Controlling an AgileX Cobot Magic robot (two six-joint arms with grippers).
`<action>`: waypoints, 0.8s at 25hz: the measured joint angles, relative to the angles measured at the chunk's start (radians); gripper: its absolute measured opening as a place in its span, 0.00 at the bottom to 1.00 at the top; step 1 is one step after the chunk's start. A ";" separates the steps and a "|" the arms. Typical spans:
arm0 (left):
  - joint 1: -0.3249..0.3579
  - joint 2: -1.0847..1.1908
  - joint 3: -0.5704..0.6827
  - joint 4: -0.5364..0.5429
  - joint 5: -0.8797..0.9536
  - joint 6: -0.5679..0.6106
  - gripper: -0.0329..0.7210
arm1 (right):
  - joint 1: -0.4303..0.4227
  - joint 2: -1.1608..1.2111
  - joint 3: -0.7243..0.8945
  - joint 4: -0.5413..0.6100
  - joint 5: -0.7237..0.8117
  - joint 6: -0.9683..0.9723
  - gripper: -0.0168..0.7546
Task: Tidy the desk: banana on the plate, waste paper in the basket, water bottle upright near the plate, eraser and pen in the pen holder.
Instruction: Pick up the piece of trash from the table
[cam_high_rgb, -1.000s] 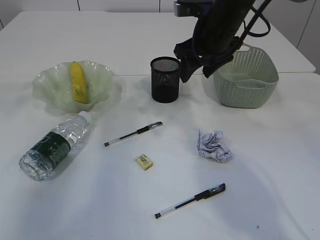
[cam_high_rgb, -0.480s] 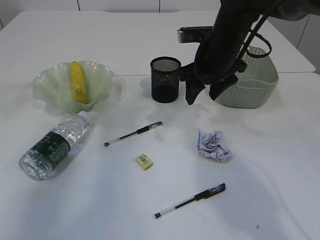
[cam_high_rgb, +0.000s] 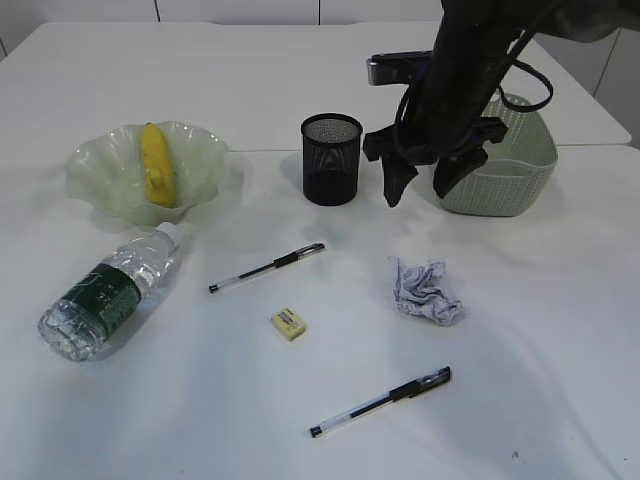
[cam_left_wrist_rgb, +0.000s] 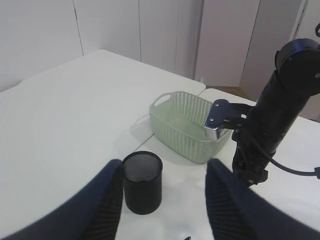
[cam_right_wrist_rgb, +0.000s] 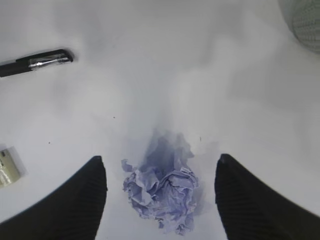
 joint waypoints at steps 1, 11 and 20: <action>0.000 0.000 0.000 0.000 0.000 0.000 0.55 | 0.000 0.000 0.000 -0.002 0.000 0.006 0.68; 0.000 0.000 0.000 0.000 0.002 -0.034 0.55 | 0.000 0.000 0.000 0.004 0.000 0.080 0.67; 0.000 0.000 0.000 0.000 0.010 -0.052 0.55 | 0.000 -0.045 0.162 -0.024 -0.010 0.082 0.67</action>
